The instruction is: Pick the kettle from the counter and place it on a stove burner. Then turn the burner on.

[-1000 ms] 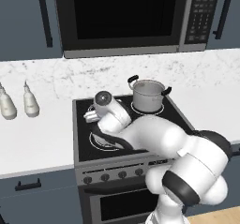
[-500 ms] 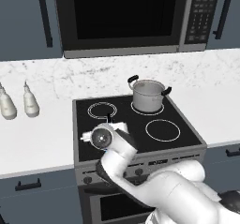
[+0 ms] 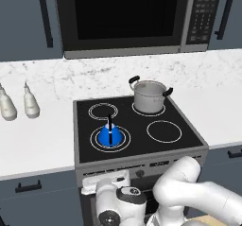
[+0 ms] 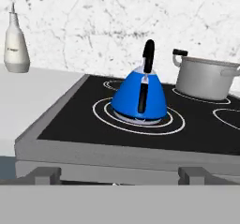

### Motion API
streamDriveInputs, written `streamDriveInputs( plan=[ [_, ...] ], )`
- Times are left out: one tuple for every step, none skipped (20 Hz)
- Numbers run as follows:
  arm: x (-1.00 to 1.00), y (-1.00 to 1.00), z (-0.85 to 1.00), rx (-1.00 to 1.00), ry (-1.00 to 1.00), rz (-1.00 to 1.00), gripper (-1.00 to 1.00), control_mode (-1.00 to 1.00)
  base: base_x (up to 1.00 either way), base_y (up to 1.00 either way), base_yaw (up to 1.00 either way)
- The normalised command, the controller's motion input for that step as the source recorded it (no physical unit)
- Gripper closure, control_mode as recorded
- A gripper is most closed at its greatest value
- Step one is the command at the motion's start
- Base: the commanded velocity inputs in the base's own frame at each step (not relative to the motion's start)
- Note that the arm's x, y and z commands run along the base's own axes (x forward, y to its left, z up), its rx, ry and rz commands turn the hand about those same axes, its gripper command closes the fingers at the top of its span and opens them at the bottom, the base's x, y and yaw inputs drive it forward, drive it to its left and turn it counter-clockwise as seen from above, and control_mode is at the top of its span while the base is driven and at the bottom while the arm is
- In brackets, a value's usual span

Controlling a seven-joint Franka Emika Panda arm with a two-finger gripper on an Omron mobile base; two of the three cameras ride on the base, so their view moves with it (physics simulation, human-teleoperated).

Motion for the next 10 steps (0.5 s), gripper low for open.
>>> streamDriveInputs(
  plan=[
    [-1.00, 0.64, -1.00, 0.00, -0.33, 0.00, -1.00, -1.00, 0.00, 0.00, 0.00],
    [-1.00, 0.64, -1.00, 0.00, -0.35, 0.00, -1.00, -1.00, 0.00, 0.00, 0.00],
    [-1.00, 0.62, -1.00, 0.03, -0.33, 0.00, -1.00, -1.00, 0.00, 0.00, 0.00],
    [-1.00, 0.49, -1.00, 0.16, -0.21, 0.00, -1.00, -1.00, 0.00, 0.00, 0.00],
    [-0.47, 0.45, -0.69, 0.27, -0.12, 0.00, -1.00, -1.00, 0.00, 0.00, 0.00],
    [-0.12, 0.35, -0.15, 0.28, -0.03, 0.00, -1.00, -1.00, 0.00, 0.00, 0.00],
    [0.00, 0.24, 0.00, 0.17, 0.00, 0.02, -1.00, -1.00, 0.00, 0.00, 0.00],
    [0.00, 0.16, 0.00, 0.03, 0.00, 0.00, -1.00, -1.00, 0.00, 0.00, 0.00],
    [0.14, 0.44, -0.08, 0.00, 0.00, 0.00, -1.00, -1.00, 0.00, 0.00, 0.00],
    [0.32, 0.53, -0.11, 0.00, 0.00, 0.00, -1.00, -1.00, 0.00, 0.00, 0.00]
  ],
)
